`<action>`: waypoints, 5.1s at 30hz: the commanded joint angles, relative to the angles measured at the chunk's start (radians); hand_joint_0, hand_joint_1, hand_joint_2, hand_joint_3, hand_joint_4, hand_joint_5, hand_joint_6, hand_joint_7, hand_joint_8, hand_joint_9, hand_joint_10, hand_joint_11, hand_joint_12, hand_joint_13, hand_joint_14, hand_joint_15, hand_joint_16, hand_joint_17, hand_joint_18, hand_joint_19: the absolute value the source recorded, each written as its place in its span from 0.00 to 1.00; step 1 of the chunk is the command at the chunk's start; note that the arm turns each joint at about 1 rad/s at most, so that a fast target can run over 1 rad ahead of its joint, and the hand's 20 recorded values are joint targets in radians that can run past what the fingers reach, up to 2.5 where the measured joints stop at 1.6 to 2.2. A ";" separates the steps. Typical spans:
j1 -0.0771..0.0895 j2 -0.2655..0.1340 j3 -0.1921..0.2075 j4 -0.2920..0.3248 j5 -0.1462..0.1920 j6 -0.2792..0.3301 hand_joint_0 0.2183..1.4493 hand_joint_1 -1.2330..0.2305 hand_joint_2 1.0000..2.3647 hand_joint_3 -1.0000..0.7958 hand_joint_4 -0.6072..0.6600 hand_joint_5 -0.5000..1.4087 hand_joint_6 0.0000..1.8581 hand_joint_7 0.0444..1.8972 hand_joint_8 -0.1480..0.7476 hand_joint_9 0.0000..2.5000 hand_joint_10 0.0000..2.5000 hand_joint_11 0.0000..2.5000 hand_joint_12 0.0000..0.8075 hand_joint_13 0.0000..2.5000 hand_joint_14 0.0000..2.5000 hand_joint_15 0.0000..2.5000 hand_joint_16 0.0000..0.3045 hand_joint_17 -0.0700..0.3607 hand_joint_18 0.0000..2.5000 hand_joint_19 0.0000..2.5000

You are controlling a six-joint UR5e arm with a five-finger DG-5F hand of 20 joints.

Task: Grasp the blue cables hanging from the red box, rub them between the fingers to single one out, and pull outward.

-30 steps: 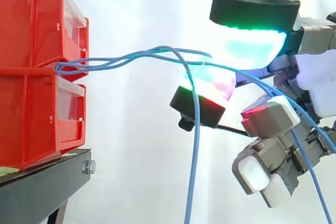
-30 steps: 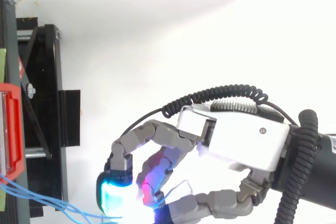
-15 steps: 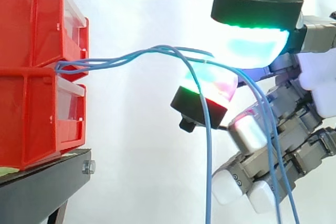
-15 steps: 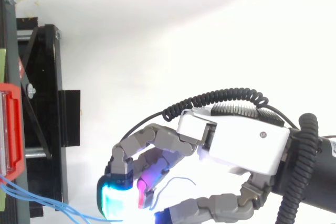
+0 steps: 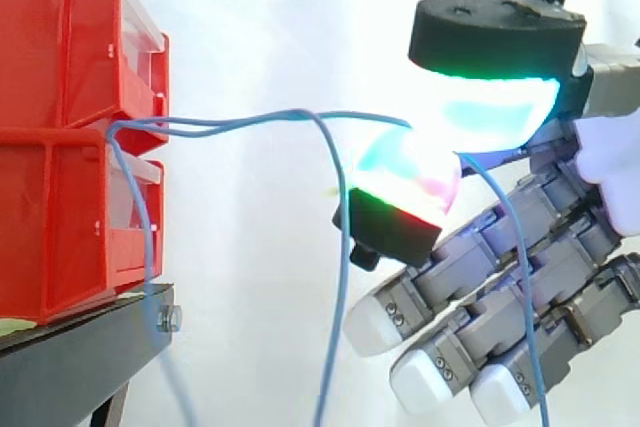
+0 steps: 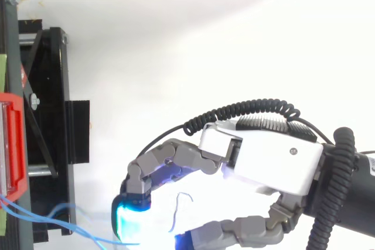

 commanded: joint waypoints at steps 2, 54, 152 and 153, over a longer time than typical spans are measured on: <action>0.000 0.000 -0.010 -0.002 -0.001 -0.004 0.31 0.30 0.00 0.47 0.41 0.21 0.49 0.56 0.48 0.21 0.00 0.00 0.55 0.23 0.00 0.05 0.20 0.48 0.26 0.07; 0.006 0.031 -0.174 0.035 0.193 0.299 0.32 0.30 0.01 0.47 0.42 0.21 0.49 0.57 0.47 0.26 0.00 0.06 0.48 0.27 0.00 0.12 0.17 0.43 0.27 0.13; 0.006 0.031 -0.174 0.164 0.193 0.258 0.32 0.29 0.01 0.48 0.44 0.21 0.49 0.57 0.49 0.41 0.01 0.18 0.49 0.34 0.01 0.18 0.17 0.44 0.32 0.17; 0.006 0.032 -0.174 0.164 0.193 0.258 0.32 0.29 0.01 0.48 0.44 0.21 0.49 0.57 0.49 0.41 0.01 0.18 0.49 0.34 0.01 0.18 0.17 0.44 0.32 0.17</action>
